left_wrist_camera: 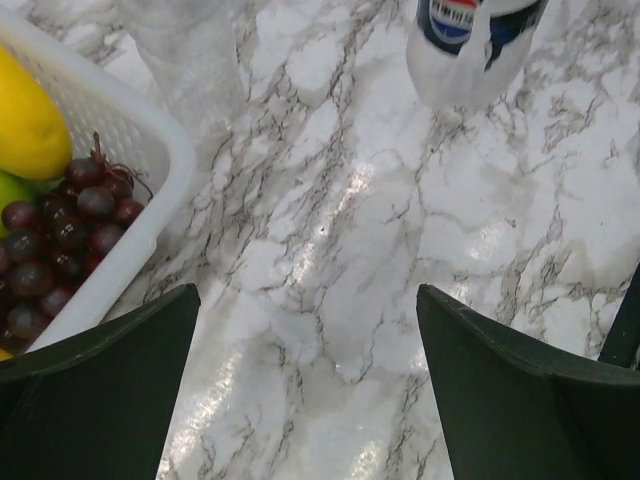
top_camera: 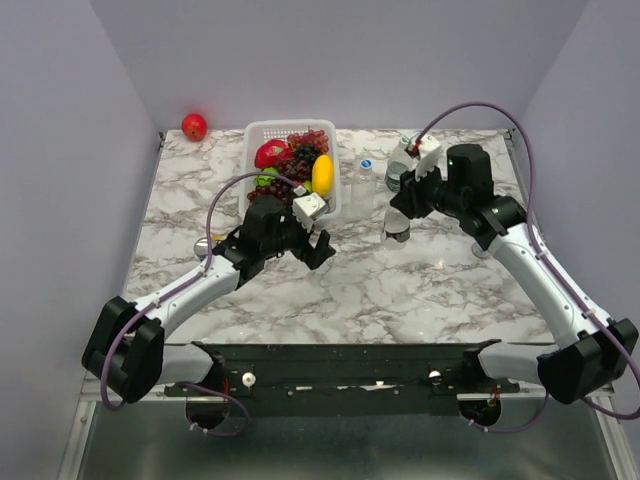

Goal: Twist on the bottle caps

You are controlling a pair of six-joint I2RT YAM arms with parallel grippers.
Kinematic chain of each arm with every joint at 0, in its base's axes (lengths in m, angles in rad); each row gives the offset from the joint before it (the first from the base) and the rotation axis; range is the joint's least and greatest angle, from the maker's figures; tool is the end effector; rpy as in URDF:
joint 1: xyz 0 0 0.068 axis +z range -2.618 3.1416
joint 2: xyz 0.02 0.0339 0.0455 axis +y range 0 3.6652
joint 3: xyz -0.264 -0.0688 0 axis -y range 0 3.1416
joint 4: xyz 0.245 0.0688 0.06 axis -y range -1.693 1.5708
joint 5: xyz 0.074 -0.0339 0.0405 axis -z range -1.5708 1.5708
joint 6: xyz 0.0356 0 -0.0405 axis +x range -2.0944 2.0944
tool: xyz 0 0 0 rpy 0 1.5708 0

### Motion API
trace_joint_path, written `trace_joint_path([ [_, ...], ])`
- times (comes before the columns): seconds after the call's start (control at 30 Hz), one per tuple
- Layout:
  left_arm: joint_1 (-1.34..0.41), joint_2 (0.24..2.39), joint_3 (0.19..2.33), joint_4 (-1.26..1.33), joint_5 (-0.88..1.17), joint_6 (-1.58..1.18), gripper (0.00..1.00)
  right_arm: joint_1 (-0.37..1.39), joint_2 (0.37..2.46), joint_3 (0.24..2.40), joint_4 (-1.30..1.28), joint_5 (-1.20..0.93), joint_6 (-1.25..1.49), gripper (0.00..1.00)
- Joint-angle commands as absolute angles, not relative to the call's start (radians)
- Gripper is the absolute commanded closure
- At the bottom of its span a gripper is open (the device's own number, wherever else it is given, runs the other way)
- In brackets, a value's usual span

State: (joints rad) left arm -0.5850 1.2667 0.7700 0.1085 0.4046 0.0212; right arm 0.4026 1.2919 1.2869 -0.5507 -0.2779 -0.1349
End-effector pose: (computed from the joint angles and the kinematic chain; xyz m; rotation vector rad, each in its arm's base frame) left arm 0.2288 -0.1684 0.2610 0.8538 1.8137 -0.7621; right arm 0.2580 0.1205 0.3690 -0.7252 2.0092 0.4532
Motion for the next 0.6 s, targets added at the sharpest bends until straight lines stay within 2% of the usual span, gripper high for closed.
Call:
trace_joint_path([
  [0.0,-0.572,1.287,0.816,0.002,0.434,0.066,0.01,0.336,1.221,1.128,-0.27,-0.278,-0.199,1.0],
  [0.17,-0.548,1.284,0.877,-0.096,0.436,0.063,0.01,0.219,1.276,1.04,-0.016,-0.336,-0.209,1.0],
  [0.57,-0.474,1.278,0.913,-0.226,0.459,0.121,0.01,0.16,1.503,1.058,0.187,-0.38,-0.25,1.0],
])
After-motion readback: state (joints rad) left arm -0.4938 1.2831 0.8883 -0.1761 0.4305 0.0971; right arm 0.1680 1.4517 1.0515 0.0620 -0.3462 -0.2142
